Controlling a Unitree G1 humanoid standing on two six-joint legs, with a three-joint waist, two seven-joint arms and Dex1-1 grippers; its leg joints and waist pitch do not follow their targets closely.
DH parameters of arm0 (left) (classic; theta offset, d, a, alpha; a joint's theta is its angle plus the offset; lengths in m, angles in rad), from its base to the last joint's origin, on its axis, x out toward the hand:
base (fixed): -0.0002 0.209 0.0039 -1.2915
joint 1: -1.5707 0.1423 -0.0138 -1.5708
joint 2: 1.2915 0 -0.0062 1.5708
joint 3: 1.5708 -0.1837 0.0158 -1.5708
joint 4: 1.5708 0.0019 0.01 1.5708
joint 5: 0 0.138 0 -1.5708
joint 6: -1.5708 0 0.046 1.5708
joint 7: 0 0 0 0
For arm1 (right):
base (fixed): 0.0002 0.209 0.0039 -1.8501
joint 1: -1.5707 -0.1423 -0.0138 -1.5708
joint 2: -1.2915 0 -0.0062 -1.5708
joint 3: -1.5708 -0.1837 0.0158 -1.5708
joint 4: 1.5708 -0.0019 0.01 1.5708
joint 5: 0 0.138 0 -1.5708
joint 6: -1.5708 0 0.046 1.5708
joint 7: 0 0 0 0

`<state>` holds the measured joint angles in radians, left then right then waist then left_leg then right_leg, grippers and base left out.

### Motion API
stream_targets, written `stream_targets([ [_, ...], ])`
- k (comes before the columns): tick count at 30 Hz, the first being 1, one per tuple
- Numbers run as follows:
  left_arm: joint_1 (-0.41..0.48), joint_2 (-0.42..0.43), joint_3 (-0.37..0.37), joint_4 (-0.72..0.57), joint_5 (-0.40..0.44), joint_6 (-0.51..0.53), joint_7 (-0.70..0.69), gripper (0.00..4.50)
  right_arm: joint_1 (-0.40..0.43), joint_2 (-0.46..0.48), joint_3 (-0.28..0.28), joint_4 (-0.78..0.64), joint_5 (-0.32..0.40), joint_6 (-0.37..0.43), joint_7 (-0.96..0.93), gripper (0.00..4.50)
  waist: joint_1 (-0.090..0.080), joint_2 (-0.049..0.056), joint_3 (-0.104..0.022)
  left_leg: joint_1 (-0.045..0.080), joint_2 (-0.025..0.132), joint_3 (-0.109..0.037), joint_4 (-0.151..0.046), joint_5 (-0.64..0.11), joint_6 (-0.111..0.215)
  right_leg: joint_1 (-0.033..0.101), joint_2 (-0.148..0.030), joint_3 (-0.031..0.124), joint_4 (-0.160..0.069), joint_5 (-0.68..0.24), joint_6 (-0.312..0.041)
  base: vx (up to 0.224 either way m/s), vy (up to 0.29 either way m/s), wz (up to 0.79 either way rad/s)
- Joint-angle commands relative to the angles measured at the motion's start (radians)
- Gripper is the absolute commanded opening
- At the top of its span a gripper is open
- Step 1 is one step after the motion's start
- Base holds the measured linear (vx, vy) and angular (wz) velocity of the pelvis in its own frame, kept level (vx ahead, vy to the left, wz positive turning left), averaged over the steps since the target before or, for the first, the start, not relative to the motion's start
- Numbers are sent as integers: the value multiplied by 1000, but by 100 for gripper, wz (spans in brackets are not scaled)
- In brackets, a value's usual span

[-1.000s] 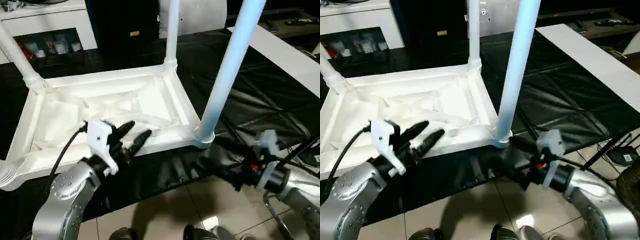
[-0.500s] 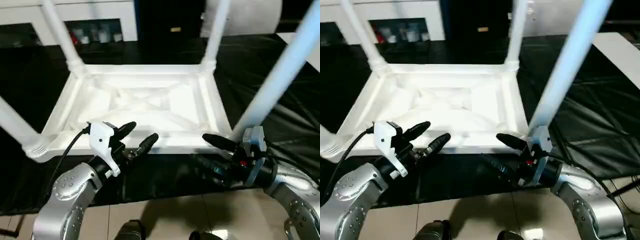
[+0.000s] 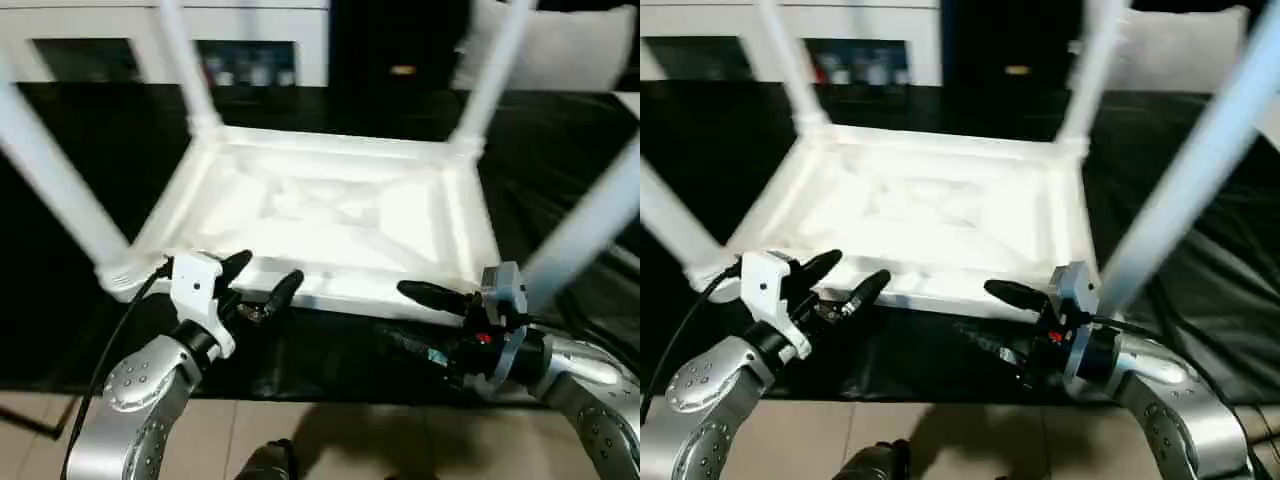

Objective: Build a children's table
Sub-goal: Rotate table base

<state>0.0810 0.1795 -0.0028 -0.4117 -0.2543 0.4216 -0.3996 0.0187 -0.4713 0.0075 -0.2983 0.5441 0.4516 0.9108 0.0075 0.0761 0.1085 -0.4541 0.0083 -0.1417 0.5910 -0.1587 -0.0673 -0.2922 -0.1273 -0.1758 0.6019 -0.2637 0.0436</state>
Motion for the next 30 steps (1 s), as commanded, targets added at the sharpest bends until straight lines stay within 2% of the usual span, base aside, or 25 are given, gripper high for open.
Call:
stream_targets([
  [1,15,-15,10,-4,21,-26,35,440,-9,14,7,22,-22,1,-40,450,-3,-8,-60,55,87,-13,-80,-199,-43,31,-10,87,-58,-173,-178,43,-10,27],
  [2,18,-22,14,-3,14,-30,39,440,-9,18,8,24,-21,7,-45,450,7,0,-50,23,81,11,-89,-168,-69,56,-17,95,-60,-100,-174,0,0,0],
  [4,21,-22,12,-7,7,-29,37,440,-11,25,12,23,-18,7,-47,450,25,-3,-50,26,89,34,-95,-303,-106,58,-26,99,-71,-150,-136,10,11,-11],
  [6,25,-17,7,-10,5,-31,34,440,-10,31,18,25,-20,-2,-43,450,27,-13,-47,22,104,63,-93,-453,-81,72,-43,109,-97,-298,-130,0,0,0],
  [8,27,-15,4,-9,5,-36,31,440,-9,29,24,22,-21,-10,-35,450,27,-23,-47,28,130,121,-75,-530,-2,84,-51,110,-134,-566,-140,0,0,0],
  [11,26,-13,2,-7,7,-39,29,440,-10,25,29,16,-22,-17,-27,450,21,-21,-46,45,151,170,-74,-546,44,92,-27,94,-149,-630,-137,70,15,-2],
  [12,26,-14,1,-6,5,-41,30,440,-8,16,33,9,-15,-16,-10,450,19,-15,-54,73,160,171,-87,-548,56,84,-2,90,-140,-550,-141,110,57,14],
  [13,26,-14,1,-6,5,-41,30,440,-8,16,33,9,-15,-16,-10,450,33,-18,-68,6,100,178,-80,-397,158,158,-29,60,-168,-467,-102,110,57,14],
  [14,27,-14,-1,-6,5,-43,31,440,-8,12,28,8,-10,-13,-7,450,30,-24,-64,6,93,179,-57,-260,252,169,-39,40,-186,-410,-58,128,74,39],
  [15,28,-14,-1,-5,5,-44,31,440,-8,12,24,10,-8,-11,-10,450,25,-21,-65,17,93,177,-56,-221,276,170,-31,28,-189,-395,-50,168,72,53],
  [16,28,-14,-1,-5,5,-44,31,440,-8,12,24,10,-8,-11,-11,450,17,-11,-68,56,86,152,-69,-167,318,165,25,7,-169,-346,-39,168,72,53],
  [17,28,-13,-2,-5,5,-45,31,440,-8,11,21,11,-6,-9,-13,450,-16,-6,-78,160,85,53,-92,-91,429,108,110,3,-87,-299,-12,219,48,59],
  [18,29,-13,-3,-5,4,-46,31,440,-10,8,19,21,-11,-6,-16,450,-33,13,-99,284,159,30,-60,-116,459,-13,114,40,-16,-299,-29,119,12,32],
  [19,29,-13,-3,-5,4,-46,31,440,-10,8,19,21,-11,-6,-16,450,-40,-8,-108,294,208,-11,-55,-68,501,-42,102,72,40,-262,-24,193,2,43],
  [20,30,-14,-4,-4,4,-48,31,440,-10,2,23,31,-22,-7,-16,450,-21,-13,-84,228,233,7,-65,-38,523,-84,69,128,110,-151,4,127,-18,18],
  [21,31,-15,-4,-4,3,-51,31,440,-10,0,24,34,-26,-8,-16,450,-19,-24,-77,203,234,22,-77,-48,507,-86,64,143,119,-91,10,154,-34,19],
  [22,32,-15,-5,-5,3,-51,31,440,-11,-2,25,36,-28,-7,-15,450,-8,-45,-67,158,220,62,-95,-82,462,-81,47,175,96,37,-1,80,-23,9],
  [23,32,-15,-5,-5,3,-51,31,440,-11,-2,25,36,-28,-7,-15,450,-2,-66,-62,124,200,78,-95,-88,432,-64,24,208,47,102,-9,19,-66,5],
  [24,32,-14,-6,-5,4,-52,31,440,-11,-3,27,36,-28,-6,-15,450,25,-126,-56,54,139,124,-39,-174,333,-14,-60,318,-85,-16,91,0,0,0],
  [25,32,-13,-6,-6,3,-53,30,440,-11,-3,27,35,-26,-5,-15,450,38,-114,-68,61,97,164,54,-108,218,11,-122,332,-90,-148,143,25,-88,-5],
  [26,33,-11,-5,-8,0,-54,28,440,-11,-4,28,34,-25,-3,-14,450,47,-109,-73,51,112,160,36,-3,145,8,-90,296,-61,-4,112,47,-51,-14],
  [27,33,-11,-5,-8,0,-54,28,440,-11,-4,28,34,-25,-3,-14,450,50,-104,-72,56,118,163,22,24,130,-1,-60,280,-52,94,74,47,-51,-14],
  [28,34,-10,-5,-8,-2,-55,27,440,-10,-5,28,33,-24,-2,-13,450,42,-91,-70,71,139,163,-2,6,120,-9,-18,249,-40,193,-24,0,0,0],
  [29,35,-9,-5,-10,-9,-53,23,440,-8,-7,29,33,-23,-1,-12,450,33,-77,-65,92,184,148,-25,-65,134,-27,-10,227,-36,139,-146,0,0,0],
  [30,37,-6,-6,-13,-14,-51,18,440,-5,-9,28,32,-22,-1,-11,450,30,-68,-72,98,199,141,-30,-97,146,-24,-16,220,-32,103,-199,0,0,0],
])
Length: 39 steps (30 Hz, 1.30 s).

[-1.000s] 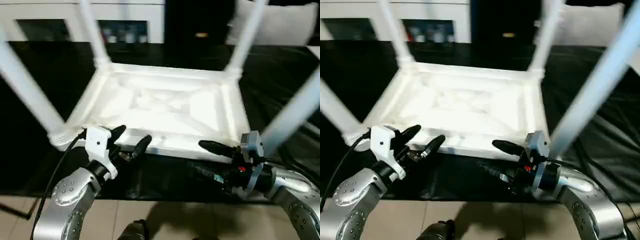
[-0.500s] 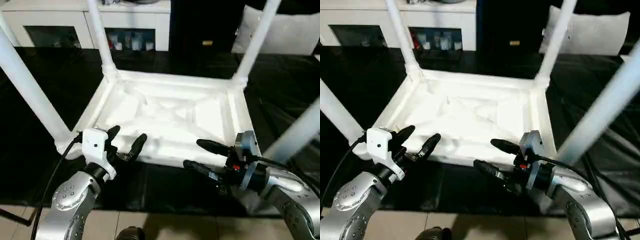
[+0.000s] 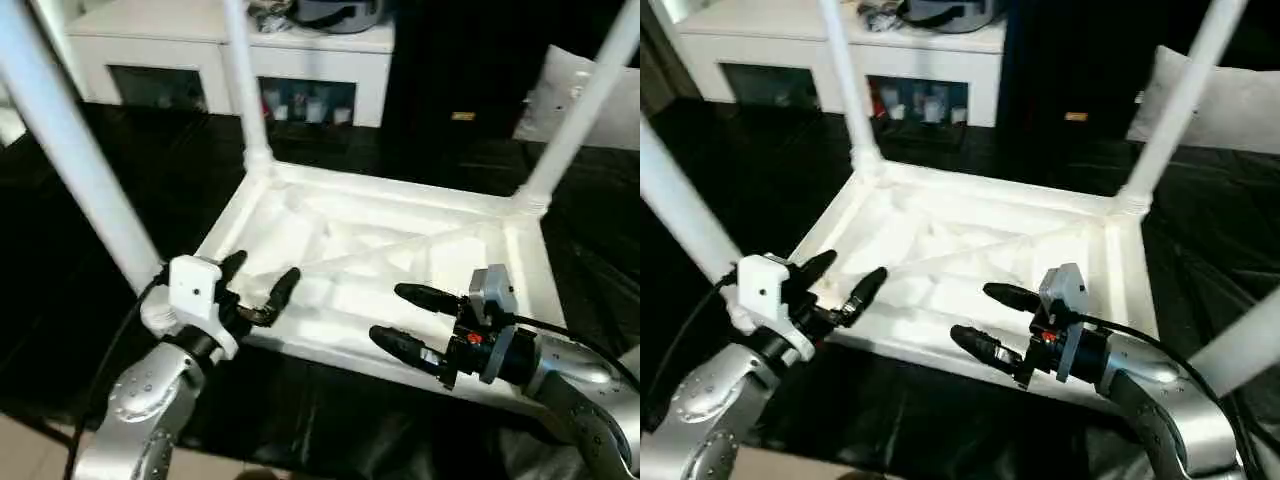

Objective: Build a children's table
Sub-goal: Rotate table base

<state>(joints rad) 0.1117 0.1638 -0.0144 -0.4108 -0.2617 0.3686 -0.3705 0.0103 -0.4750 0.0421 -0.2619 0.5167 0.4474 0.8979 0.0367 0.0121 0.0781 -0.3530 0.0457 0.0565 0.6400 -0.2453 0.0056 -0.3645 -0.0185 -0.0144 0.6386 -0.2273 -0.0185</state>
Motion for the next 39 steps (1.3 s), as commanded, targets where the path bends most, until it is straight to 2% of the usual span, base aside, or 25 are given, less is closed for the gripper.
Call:
stream_targets([
  [1,6,10,5,-14,-7,2,-11,440,3,-5,-6,-4,5,3,2,450,1,11,-43,4,180,-64,-85,-72,94,43,-133,51,-68,37,-216,0,0,0],
  [2,6,14,5,-16,-11,6,-16,440,5,-7,-7,-4,6,4,1,450,-2,12,-37,2,185,-59,-91,-153,100,39,-139,50,-75,-4,-255,0,0,0],
  [3,6,15,5,-16,-12,6,-17,440,5,-8,-7,-4,5,3,1,450,-2,9,-31,-2,182,-56,-95,-198,97,40,-143,52,-81,-43,-263,0,0,0],
  [4,4,19,5,-16,-15,11,-21,440,5,-11,-6,-4,2,3,0,450,-1,4,-21,-6,174,-48,-100,-293,75,39,-152,57,-92,-161,-262,-54,54,6],
  [5,1,22,5,-16,-19,17,-25,440,4,-14,-6,-2,-1,2,-3,450,0,2,-17,-4,171,-44,-100,-333,59,37,-156,59,-97,-235,-254,-58,48,3],
  [6,-4,32,4,-14,-20,22,-36,440,-3,-14,-4,4,-11,1,-10,450,0,-1,-11,0,166,-36,-100,-381,31,29,-161,62,-109,-368,-227,-58,48,3],
  [7,-6,36,3,-13,-21,24,-42,440,-6,-15,-2,7,-16,1,-13,450,1,-1,-9,5,166,-30,-100,-406,7,22,-162,63,-117,-458,-198,-54,30,2],
  [8,-11,48,-2,-12,-21,28,-52,440,-19,-13,-1,19,-25,10,-29,450,-2,0,-7,1,168,-31,-106,-414,-8,20,-160,62,-118,-470,-185,0,0,0],
  [11,-19,72,-7,-11,-29,42,-74,440,-44,-16,6,41,-46,25,-51,450,-4,4,-8,-5,171,-32,-114,-417,-19,21,-159,60,-115,-418,-172,-23,11,-2],
  [13,-38,121,-19,-8,-36,55,-125,440,-89,-44,42,73,-130,-7,-61,450,-4,1,-7,-5,167,-31,-115,-410,-22,16,-157,59,-113,-414,-173,0,0,0],
  [14,-48,139,-22,-5,-35,55,-143,440,-102,-55,55,74,-148,-14,-55,450,-4,1,-12,-7,166,-27,-114,-382,-18,20,-159,60,-111,-390,-175,0,0,0],
  [16,-66,168,-25,-1,-42,57,-179,440,-124,-65,73,74,-171,-22,-48,450,0,3,-12,-7,168,-19,-111,-335,2,18,-160,60,-112,-326,-190,0,0,0],
  [18,-73,180,-25,0,-48,58,-196,440,-133,-67,80,75,-181,-27,-49,450,1,3,-11,-9,170,-17,-110,-322,16,21,-167,56,-113,-331,-202,0,0,0],
  [19,-81,198,-26,-6,-64,67,-224,440,-149,-67,90,78,-199,-38,-53,450,3,7,-16,-8,172,-16,-110,-309,17,23,-167,52,-111,-314,-210,0,0,0],
  [20,-87,231,-34,-20,-89,94,-272,440,-170,-73,114,86,-233,-54,-56,450,4,1,-18,-9,174,-14,-111,-302,21,24,-167,49,-109,-300,-215,0,0,0],
  [21,-87,231,-34,-20,-89,94,-272,440,-170,-73,114,86,-233,-54,-56,450,6,3,-18,-8,174,-14,-111,-296,21,22,-166,48,-106,-294,-218,0,0,0],
  [23,-79,268,-56,-43,-104,122,-312,440,-192,-90,159,119,-305,-94,-63,450,6,2,-21,-14,177,-8,-112,-243,34,25,-166,45,-98,-220,-233,0,0,0],
  [24,-79,268,-56,-43,-104,122,-312,440,-192,-90,159,119,-305,-94,-63,450,7,5,-23,-15,178,-8,-111,-223,39,28,-167,44,-94,-192,-240,76,0,1],
  [26,-70,280,-58,-51,-110,129,-319,440,-205,-99,190,147,-359,-127,-68,450,8,8,-31,-11,179,-1,-104,-154,59,28,-164,40,-87,-83,-262,58,0,2],
  [28,-66,284,-59,-54,-113,128,-322,440,-216,-108,215,169,-411,-152,-81,450,9,7,-37,-15,179,4,-98,-55,94,36,-163,34,-74,53,-284,55,-1,0],
  [29,-64,289,-61,-55,-114,127,-326,440,-218,-110,222,172,-420,-158,-80,450,10,6,-39,-14,178,7,-95,-31,110,38,-163,32,-72,84,-289,0,0,0],
  [30,-64,293,-63,-56,-116,128,-329,440,-219,-111,225,173,-425,-162,-79,450,11,5,-39,-15,178,8,-95,-28,116,38,-164,32,-72,90,-292,0,0,0],
  [33,-66,301,-59,-60,-123,134,-334,440,-218,-87,196,132,-370,-155,-67,450,13,7,-36,-15,181,8,-96,-47,132,39,-164,31,-74,64,-297,0,0,0],
  [34,-71,303,-54,-63,-130,138,-336,440,-218,-79,178,104,-336,-143,-59,450,15,10,-33,-14,184,7,-99,-83,128,39,-166,33,-77,21,-298,0,0,0],
  [39,-82,303,-51,-61,-139,140,-342,440,-210,-112,174,47,-315,-95,-24,450,18,9,-22,-5,188,9,-111,-219,70,33,-163,37,-93,-164,-275,0,0,0],
])
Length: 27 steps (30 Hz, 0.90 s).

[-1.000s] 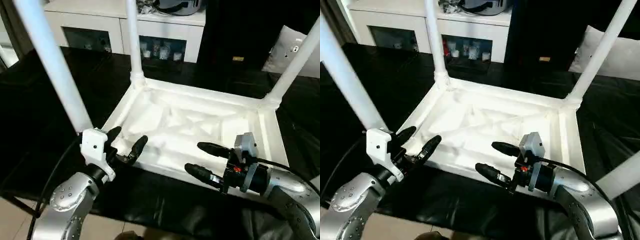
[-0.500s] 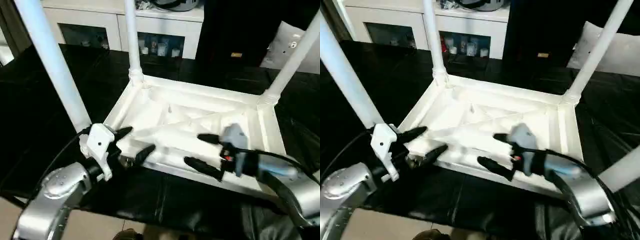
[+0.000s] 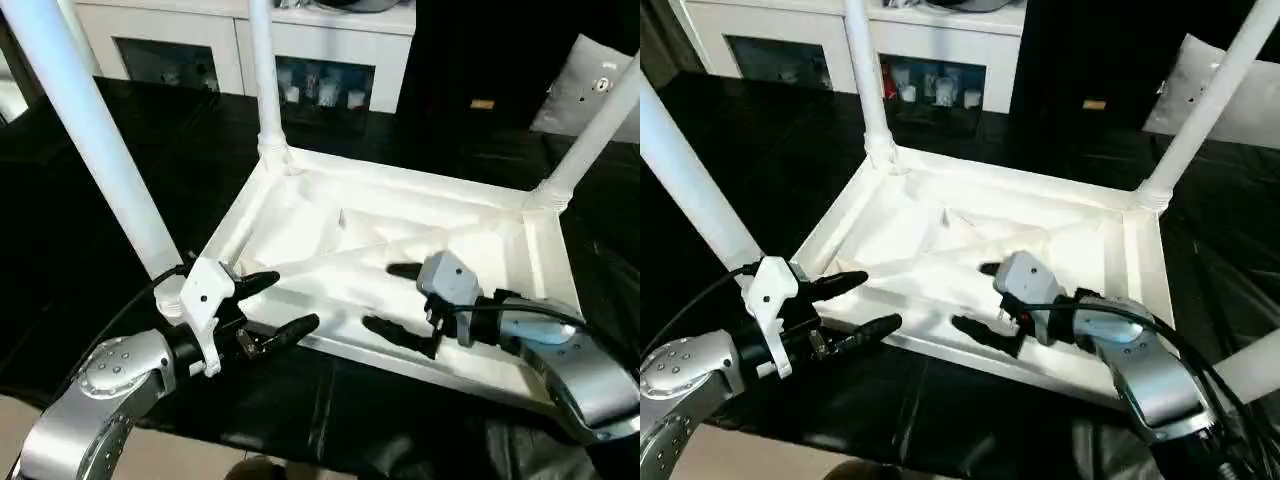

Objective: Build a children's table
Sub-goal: Rotate table base

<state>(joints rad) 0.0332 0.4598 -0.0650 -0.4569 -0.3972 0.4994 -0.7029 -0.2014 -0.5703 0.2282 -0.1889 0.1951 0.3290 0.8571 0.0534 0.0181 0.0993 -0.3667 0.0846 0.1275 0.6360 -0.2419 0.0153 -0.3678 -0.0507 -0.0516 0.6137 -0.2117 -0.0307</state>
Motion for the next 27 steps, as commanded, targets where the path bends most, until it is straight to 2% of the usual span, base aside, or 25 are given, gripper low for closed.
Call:
stream_targets([
  [1,-6,9,-6,-13,-5,9,-10,440,17,-59,13,-48,-23,29,45,450,2,4,-41,10,149,-62,-109,-246,42,35,-131,75,-71,-216,-253,0,0,0],
  [2,-7,9,-8,-13,-5,9,-10,440,25,-77,24,-55,-36,35,54,450,5,6,-43,13,150,-63,-110,-256,28,35,-131,76,-73,-226,-241,0,0,0],
  [4,-10,9,-14,-11,-8,9,-13,440,39,-116,45,-62,-65,43,75,450,8,6,-44,14,150,-61,-110,-251,22,33,-130,78,-73,-211,-234,0,0,0],
  [7,-10,13,-20,-15,-13,13,-17,440,68,-162,60,-74,-86,55,97,450,8,3,-45,5,149,-63,-109,-220,37,39,-135,78,-71,-183,-236,0,0,0],
  [11,-11,22,-21,-21,-23,20,-25,440,82,-188,59,-85,-79,72,106,450,9,3,-49,5,149,-63,-104,-188,62,39,-135,76,-68,-142,-247,0,0,0],
  [13,-7,26,-19,-23,-24,22,-29,440,82,-201,62,-90,-80,84,109,450,6,2,-48,2,149,-64,-105,-188,68,41,-135,75,-68,-147,-249,0,0,0],
  [15,-3,31,-19,-24,-23,23,-34,440,83,-210,63,-93,-87,94,112,450,5,2,-48,4,149,-64,-104,-189,71,40,-135,75,-69,-162,-249,0,0,0],
  [16,-1,33,-19,-24,-22,22,-34,440,84,-227,74,-69,-132,82,102,450,5,2,-47,5,149,-63,-104,-194,71,38,-134,76,-71,-172,-249,0,0,0],
  [17,0,33,-19,-24,-22,22,-34,440,84,-229,76,-66,-139,80,101,450,6,0,-47,6,149,-62,-105,-197,67,37,-134,75,-71,-185,-249,0,0,0],
  [20,0,34,-21,-24,-22,21,-31,440,81,-255,97,-10,-220,51,72,450,7,1,-46,9,149,-61,-105,-212,52,35,-134,76,-74,-202,-249,0,0,0],
  [23,2,35,-25,-27,-26,21,-25,440,70,-262,84,49,-272,34,11,450,8,-1,-44,5,150,-61,-105,-208,58,37,-136,77,-73,-196,-248,0,0,0],
  [24,6,37,-27,-30,-28,21,-25,440,55,-252,67,82,-297,22,-47,450,8,4,-44,7,149,-61,-106,-221,54,35,-135,76,-74,-212,-245,0,0,0],
  [27,10,38,-30,-30,-25,21,-25,440,28,-222,26,128,-313,25,-137,450,1,3,-40,6,148,-64,-112,-272,27,33,-132,74,-77,-270,-238,0,0,0],
])
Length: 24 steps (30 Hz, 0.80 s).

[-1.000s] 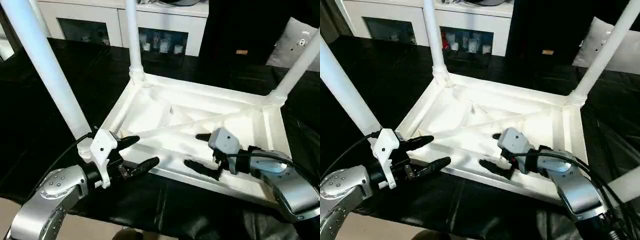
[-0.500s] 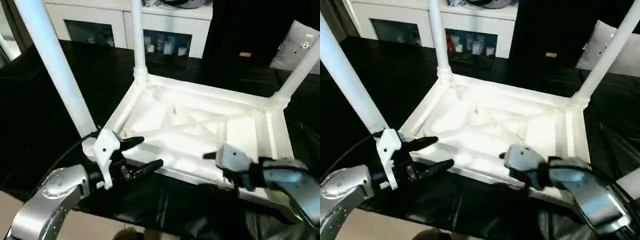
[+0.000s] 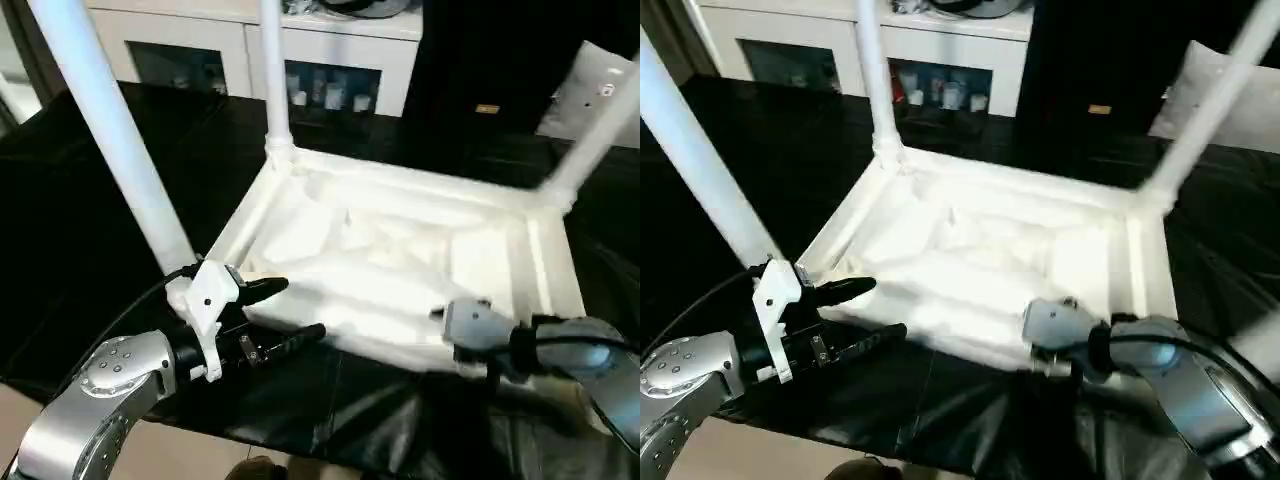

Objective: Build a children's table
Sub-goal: Rotate table base

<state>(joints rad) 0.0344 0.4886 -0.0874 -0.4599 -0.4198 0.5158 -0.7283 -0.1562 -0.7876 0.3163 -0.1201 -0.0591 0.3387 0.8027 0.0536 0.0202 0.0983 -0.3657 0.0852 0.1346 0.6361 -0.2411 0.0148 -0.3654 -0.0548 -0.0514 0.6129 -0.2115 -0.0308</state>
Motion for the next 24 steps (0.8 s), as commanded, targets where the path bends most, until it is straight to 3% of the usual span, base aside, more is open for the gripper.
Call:
stream_targets([
  [1,9,9,-8,-27,-3,5,0,440,-22,-3,-64,68,-66,10,-92,450,-1,-1,-37,9,146,-70,-112,-303,12,27,-129,75,-80,-312,-228,0,0,0],
  [3,10,11,-9,-26,0,4,1,440,-29,2,-68,85,-77,2,-111,450,1,-5,-36,17,143,-62,-110,-329,1,20,-130,80,-88,-354,-217,0,0,0],
  [6,15,14,-8,-27,5,3,4,440,-45,20,-83,126,-102,-19,-172,450,2,-4,-36,13,144,-62,-112,-320,0,20,-131,79,-87,-370,-206,0,0,0],
  [9,29,11,2,-29,12,3,25,440,-64,51,-111,176,-110,-43,-249,450,-2,-10,-41,6,144,-61,-112,-286,4,24,-130,77,-82,-315,-212,0,0,0],
  [13,36,-14,36,-14,11,-2,68,440,-84,82,-148,231,-122,-58,-352,450,-2,-8,-44,10,143,-53,-109,-248,19,23,-127,78,-78,-243,-233,0,0,0],
  [16,40,-46,77,15,27,-47,114,440,-93,100,-188,264,-128,-88,-420,450,-3,-9,-49,4,143,-53,-107,-194,35,30,-125,74,-70,-167,-248,0,0,0],
  [18,42,-75,119,46,28,-85,154,446,-92,121,-210,283,-106,-163,-434,450,-4,-12,-51,5,142,-47,-103,-173,49,30,-128,75,-70,-139,-255,0,0,0],
  [19,43,-79,129,59,42,-105,172,446,-87,135,-219,281,-88,-192,-431,450,-5,-21,-53,0,140,-44,-99,-153,66,36,-131,76,-69,-124,-255,0,0,0],
  [20,48,-85,144,73,51,-123,194,446,-75,173,-240,267,-27,-223,-414,450,-5,-18,-55,0,140,-44,-98,-130,84,35,-131,74,-67,-111,-250,0,0,0],
  [21,49,-86,148,75,52,-126,198,446,-71,185,-247,260,-7,-227,-408,450,-7,-22,-57,0,139,-44,-98,-120,97,37,-130,73,-67,-102,-249,0,0,0],
  [22,51,-93,163,81,52,-135,211,446,-55,223,-261,228,56,-247,-379,450,-7,-18,-57,0,143,-46,-99,-104,108,34,-128,70,-64,-88,-253,0,0,0],
  [24,50,-99,175,89,56,-145,220,446,-38,252,-263,193,102,-242,-351,450,-7,-17,-62,1,146,-44,-96,-72,126,34,-125,68,-56,-26,-263,0,0,0],
])
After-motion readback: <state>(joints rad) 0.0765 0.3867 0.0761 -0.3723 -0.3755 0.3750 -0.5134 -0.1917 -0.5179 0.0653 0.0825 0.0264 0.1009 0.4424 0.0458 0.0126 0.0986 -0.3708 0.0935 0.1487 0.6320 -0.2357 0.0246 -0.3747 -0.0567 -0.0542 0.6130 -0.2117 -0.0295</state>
